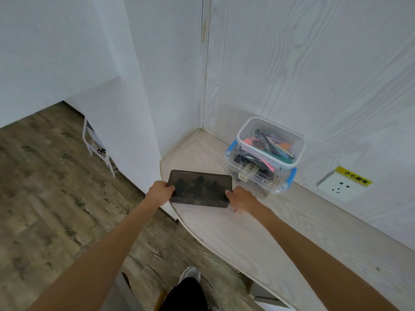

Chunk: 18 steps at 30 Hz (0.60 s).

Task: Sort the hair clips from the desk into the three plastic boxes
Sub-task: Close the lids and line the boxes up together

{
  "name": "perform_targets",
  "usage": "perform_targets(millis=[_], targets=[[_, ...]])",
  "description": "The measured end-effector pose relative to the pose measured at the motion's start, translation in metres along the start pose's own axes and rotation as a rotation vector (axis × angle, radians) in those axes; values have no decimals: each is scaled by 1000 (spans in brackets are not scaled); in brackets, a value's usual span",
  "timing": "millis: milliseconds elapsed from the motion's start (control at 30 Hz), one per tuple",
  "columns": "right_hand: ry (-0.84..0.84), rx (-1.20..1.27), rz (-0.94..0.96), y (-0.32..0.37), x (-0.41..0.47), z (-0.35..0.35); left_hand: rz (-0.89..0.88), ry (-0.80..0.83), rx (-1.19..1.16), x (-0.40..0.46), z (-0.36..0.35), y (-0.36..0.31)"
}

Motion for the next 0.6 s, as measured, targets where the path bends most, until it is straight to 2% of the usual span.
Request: perform_targets(millis=[67,267,367,467,600], targets=[[69,133,-6,1,2,-3,36,26,-65,2,-1,4],[164,274,125,10,-26,9,69,98,-233,-23,36,-2],[135,351,226,31,-45,28,-43,55,-253,-42,86,-26],[68,532,300,55,-61,66,-163,25,-243,-64,128,-69],[-34,756,341,69,-78,133,-355,-24,-251,-80,148,-142]])
Point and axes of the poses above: each hand's wrist, its own x-axis towards the middle knuckle, its own z-axis out of the back of the hand, y = z × x, the point moved 4 cm from there along x, towards the middle knuckle, and after that the axes turned 9 degrees about x, right-handed, at the moved point
